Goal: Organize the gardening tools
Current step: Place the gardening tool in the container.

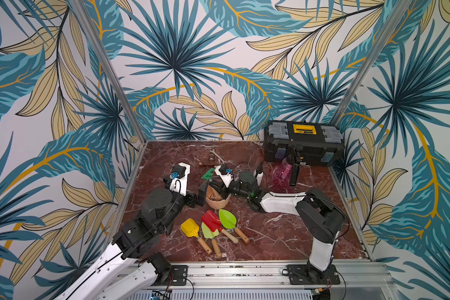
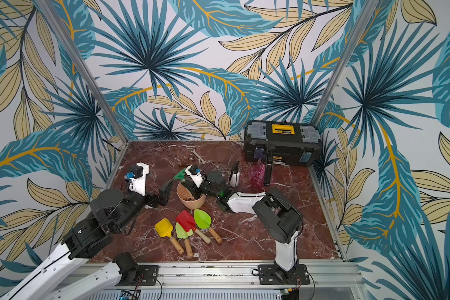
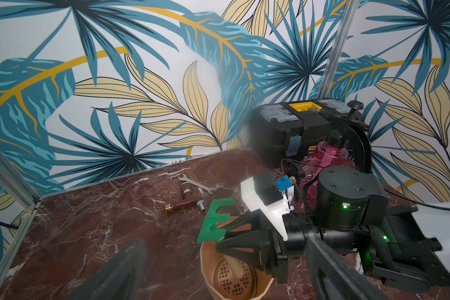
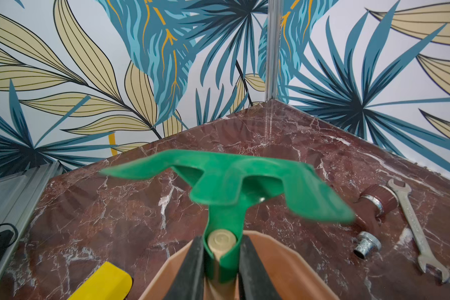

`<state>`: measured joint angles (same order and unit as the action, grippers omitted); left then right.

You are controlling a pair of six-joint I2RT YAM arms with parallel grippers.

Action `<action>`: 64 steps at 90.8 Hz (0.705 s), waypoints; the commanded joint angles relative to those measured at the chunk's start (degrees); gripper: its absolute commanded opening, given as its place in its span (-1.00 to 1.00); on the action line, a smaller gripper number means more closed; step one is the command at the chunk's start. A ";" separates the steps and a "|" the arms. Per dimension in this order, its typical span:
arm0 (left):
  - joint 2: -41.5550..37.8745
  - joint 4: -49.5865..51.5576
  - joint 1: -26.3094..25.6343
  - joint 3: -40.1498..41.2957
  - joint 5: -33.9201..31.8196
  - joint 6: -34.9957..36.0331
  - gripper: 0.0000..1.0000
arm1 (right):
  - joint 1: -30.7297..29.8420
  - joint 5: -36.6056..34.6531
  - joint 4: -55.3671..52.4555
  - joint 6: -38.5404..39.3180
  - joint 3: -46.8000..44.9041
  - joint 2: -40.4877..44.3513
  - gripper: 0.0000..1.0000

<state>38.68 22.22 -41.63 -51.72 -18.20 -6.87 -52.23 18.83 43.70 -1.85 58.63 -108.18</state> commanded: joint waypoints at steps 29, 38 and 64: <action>-0.86 -0.43 0.23 1.18 -1.45 0.11 1.00 | 0.12 -1.40 -3.50 0.98 2.33 -2.34 -0.52; -1.08 -0.42 0.21 1.27 -1.77 0.19 1.00 | 0.04 -1.19 -3.71 0.79 2.67 -2.79 -0.51; -1.23 -0.47 0.22 1.62 -2.02 0.35 1.00 | -0.02 -1.56 -5.65 0.83 4.53 -4.71 -0.46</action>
<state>38.17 22.15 -41.63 -50.89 -19.51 -6.85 -52.18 17.76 39.86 -1.26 61.84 -111.90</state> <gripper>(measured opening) 0.999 0.263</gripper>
